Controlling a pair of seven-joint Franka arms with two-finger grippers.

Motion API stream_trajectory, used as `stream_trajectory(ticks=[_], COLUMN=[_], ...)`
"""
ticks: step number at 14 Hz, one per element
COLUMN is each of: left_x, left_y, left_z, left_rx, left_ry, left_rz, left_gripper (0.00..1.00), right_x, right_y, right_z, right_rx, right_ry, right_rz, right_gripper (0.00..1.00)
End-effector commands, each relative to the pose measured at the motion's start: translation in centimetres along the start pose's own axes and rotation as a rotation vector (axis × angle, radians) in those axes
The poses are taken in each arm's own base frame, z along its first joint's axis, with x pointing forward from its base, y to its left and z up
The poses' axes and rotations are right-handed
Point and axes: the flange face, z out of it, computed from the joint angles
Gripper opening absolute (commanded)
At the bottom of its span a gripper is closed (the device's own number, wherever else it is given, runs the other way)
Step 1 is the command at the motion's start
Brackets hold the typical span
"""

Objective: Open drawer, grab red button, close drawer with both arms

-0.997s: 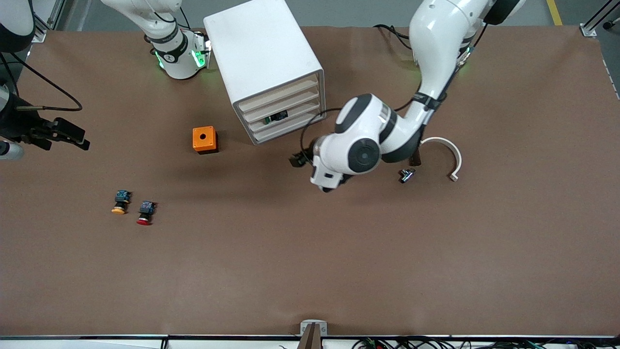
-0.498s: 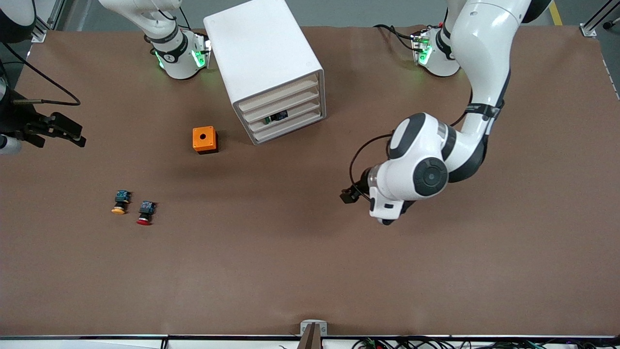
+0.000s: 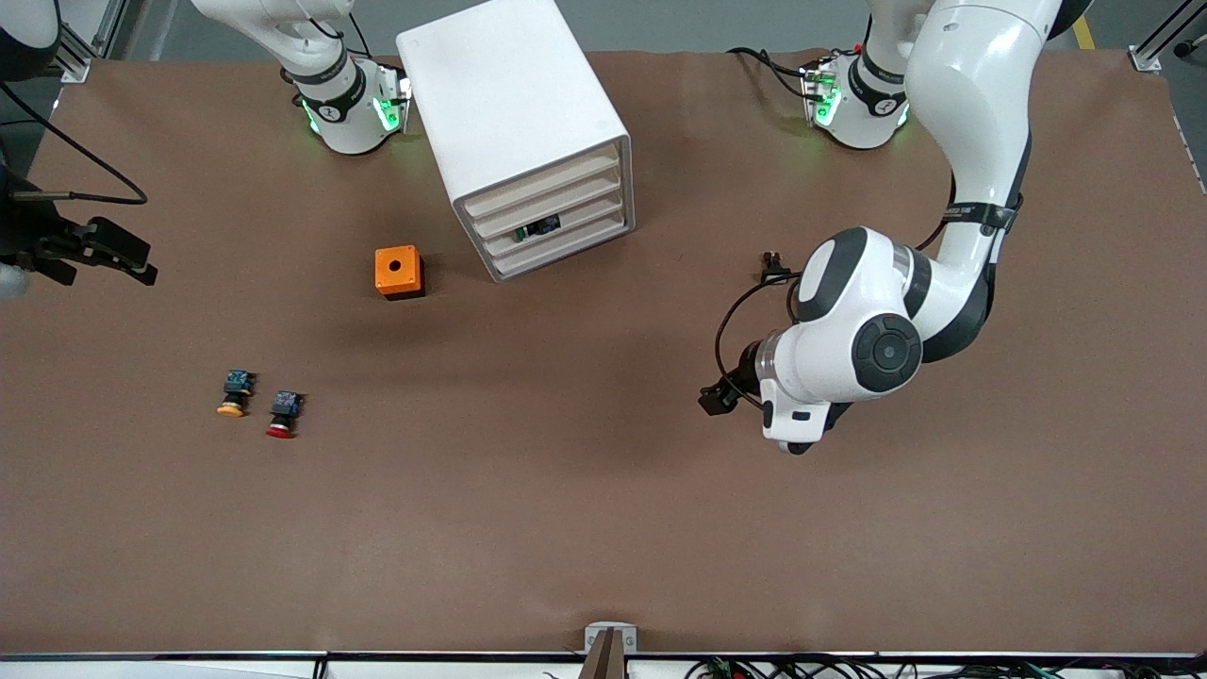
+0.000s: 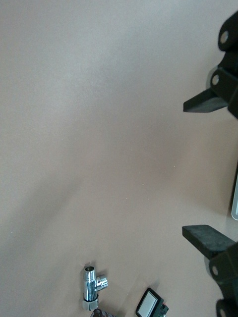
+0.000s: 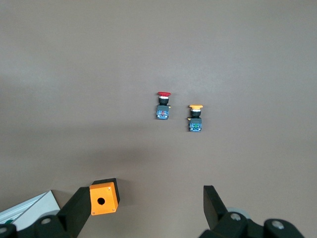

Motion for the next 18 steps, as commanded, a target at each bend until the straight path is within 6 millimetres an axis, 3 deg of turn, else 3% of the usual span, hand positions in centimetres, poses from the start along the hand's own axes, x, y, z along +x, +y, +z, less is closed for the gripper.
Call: stream_trajectory(ticks=[1, 3, 5, 8, 10, 15, 18], left_x=[0.6, 1.0, 2.2, 3.4, 4.2, 5.7, 4.6], left_y=[-1.2, -2.9, -5.9, -10.9, -13.6, -23.3, -26.5], left_z=[-1.3, -3.2, -6.8, -13.4, -15.9, -18.6, -19.4], left_rx=[0.044, 0.117, 0.159, 0.181, 0.177, 0.197, 0.18], left_ry=[0.06, 0.067, 0.028, -0.009, -0.015, 0.002, 0.063], left_rz=[0.04, 0.178, 0.287, 0.461, 0.507, 0.641, 0.707], left_gripper=[1.0, 1.0, 1.0, 1.0, 1.0, 1.0, 1.0], right_x=[-0.4, -0.8, -0.9, -0.7, -0.6, -0.6, -0.7], right_y=[0.7, 0.6, 0.5, 0.1, 0.2, 0.0, -0.4], right_z=[-1.5, -2.9, -4.6, -4.7, -4.6, -4.6, -4.7], right_rx=[-0.013, -0.011, -0.011, -0.012, -0.009, 0.008, -0.001], right_ry=[0.003, -0.014, 0.003, 0.015, 0.012, 0.014, 0.013], right_rz=[0.005, 0.005, 0.002, -0.004, -0.001, 0.004, 0.002], right_gripper=[1.0, 1.0, 1.0, 1.0, 1.0, 1.0, 1.0])
